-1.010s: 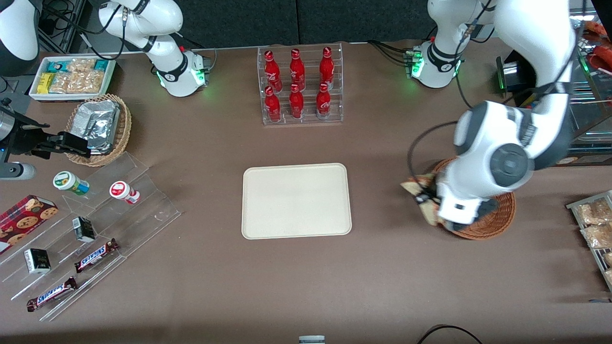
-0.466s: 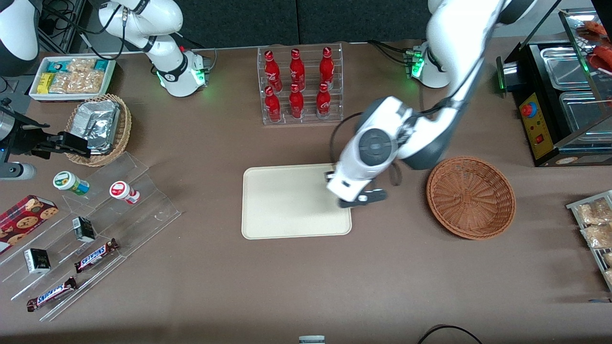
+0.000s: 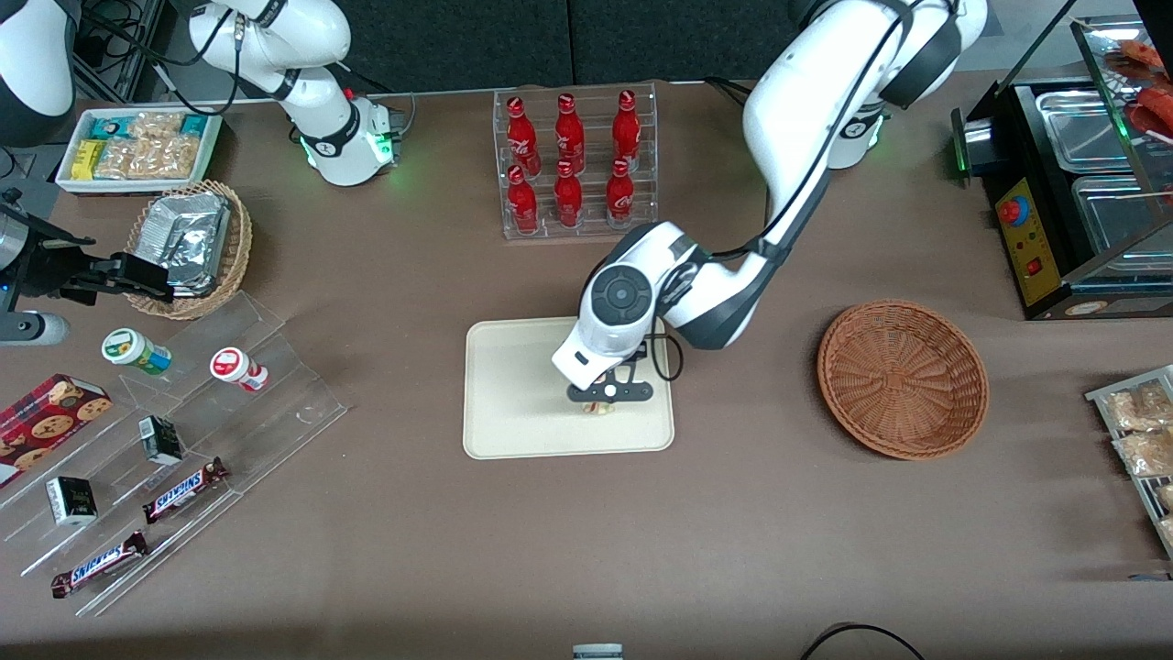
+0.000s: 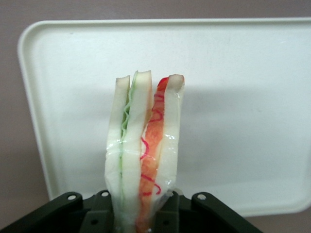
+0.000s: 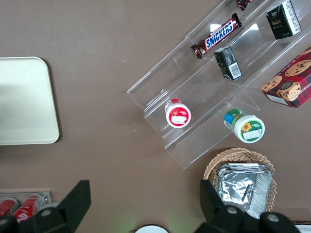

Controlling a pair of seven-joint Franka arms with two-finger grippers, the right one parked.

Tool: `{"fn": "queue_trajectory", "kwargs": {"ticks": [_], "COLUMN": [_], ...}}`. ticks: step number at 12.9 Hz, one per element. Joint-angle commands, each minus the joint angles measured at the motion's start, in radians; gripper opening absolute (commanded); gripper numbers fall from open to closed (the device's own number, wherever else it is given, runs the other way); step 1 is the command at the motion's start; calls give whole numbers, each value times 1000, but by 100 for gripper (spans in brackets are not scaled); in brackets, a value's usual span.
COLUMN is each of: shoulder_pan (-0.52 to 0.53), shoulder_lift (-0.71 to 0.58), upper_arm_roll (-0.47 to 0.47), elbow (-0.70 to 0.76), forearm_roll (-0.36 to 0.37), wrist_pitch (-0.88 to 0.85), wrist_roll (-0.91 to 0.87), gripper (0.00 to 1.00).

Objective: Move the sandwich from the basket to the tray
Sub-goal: 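Lower the sandwich onto the tray and open the left gripper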

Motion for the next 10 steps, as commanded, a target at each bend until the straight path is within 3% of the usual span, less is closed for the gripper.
{"fn": "queue_trajectory", "kwargs": {"ticks": [1, 4, 6, 7, 8, 10], "shoulder_pan": [-16, -38, -38, -38, -38, -38], "shoulder_lift": [64, 111, 127, 136, 142, 138], "upper_arm_roll": [13, 14, 14, 14, 14, 14], "elbow": [65, 105, 101, 101, 95, 84], "forearm_roll": [29, 44, 69, 87, 98, 104], "wrist_pitch": [13, 29, 50, 62, 81, 86], "wrist_roll": [11, 6, -26, -47, -58, -61], "gripper": [0, 0, 9, 22, 41, 100]}}
